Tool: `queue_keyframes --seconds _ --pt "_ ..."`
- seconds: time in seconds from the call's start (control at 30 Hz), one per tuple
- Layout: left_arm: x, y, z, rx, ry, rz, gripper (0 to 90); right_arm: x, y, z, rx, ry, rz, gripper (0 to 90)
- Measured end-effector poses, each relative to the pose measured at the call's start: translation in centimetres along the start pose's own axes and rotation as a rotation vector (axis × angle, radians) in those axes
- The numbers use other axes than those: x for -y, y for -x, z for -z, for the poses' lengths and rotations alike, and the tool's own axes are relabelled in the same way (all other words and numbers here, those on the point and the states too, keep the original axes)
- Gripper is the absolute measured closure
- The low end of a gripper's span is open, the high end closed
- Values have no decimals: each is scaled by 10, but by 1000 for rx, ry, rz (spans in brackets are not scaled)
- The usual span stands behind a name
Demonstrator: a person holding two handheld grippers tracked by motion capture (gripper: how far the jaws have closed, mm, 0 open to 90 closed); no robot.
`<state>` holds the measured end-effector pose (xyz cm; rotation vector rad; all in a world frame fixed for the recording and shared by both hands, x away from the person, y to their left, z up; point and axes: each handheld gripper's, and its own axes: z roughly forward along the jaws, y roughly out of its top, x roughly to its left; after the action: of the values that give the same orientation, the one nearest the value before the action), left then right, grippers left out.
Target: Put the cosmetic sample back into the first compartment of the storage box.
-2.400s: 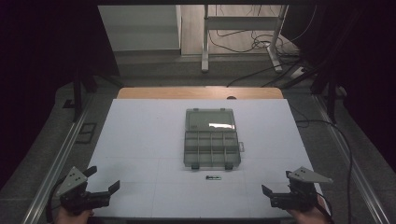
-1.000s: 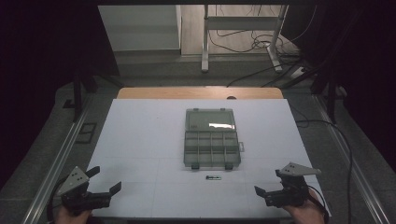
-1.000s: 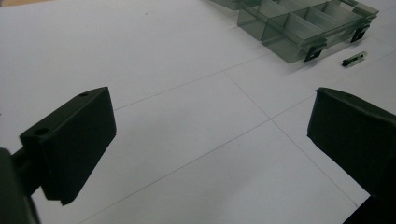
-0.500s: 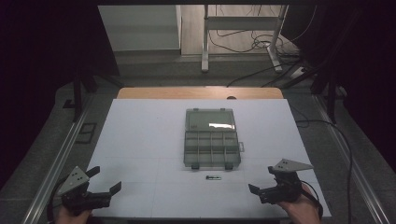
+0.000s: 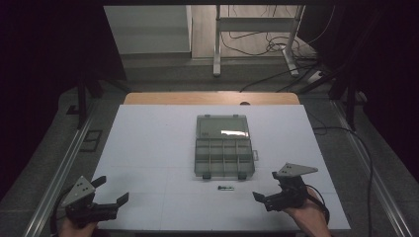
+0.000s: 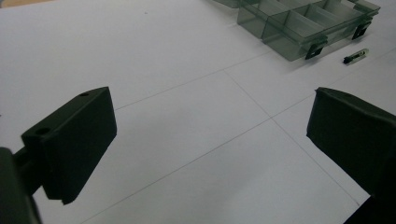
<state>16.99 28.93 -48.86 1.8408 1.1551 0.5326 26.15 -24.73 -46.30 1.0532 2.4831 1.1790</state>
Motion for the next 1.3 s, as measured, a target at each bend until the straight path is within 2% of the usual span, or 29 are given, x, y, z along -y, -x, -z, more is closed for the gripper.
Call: queue_keyframes --seconds 0.13,0.37,0.53,0.6,0.67,0.83,0.93,1.2,1.27,1.3 --pt "0 0 0 0 -1 -3 20 -5 -1 -5 -16 -14 -26 0" --pt "0 1 0 -1 -2 -11 20 -12 -4 -14 -38 -40 -11 0" --pt "-1 2 -1 -1 -4 -18 20 -14 -9 -21 -34 -85 13 0" --pt "-1 2 -1 -2 -6 -20 20 -16 -12 -24 -19 -109 39 0" --pt "-1 2 -1 -1 -5 -22 20 -17 -13 -26 -13 -116 46 0" --pt "-1 2 -1 -2 -6 -27 20 -23 -16 -34 -19 -136 35 0" --pt "-1 2 -1 1 -5 -25 20 -27 -17 -40 -36 -163 11 0" --pt "-1 2 -1 2 -4 -25 20 -30 -18 -50 -25 -193 18 77" --pt "-1 2 -1 3 -4 -24 20 -31 -20 -54 -9 -203 58 111" --pt "-1 2 -1 3 -3 -24 20 -31 -20 -54 -9 -203 58 111"
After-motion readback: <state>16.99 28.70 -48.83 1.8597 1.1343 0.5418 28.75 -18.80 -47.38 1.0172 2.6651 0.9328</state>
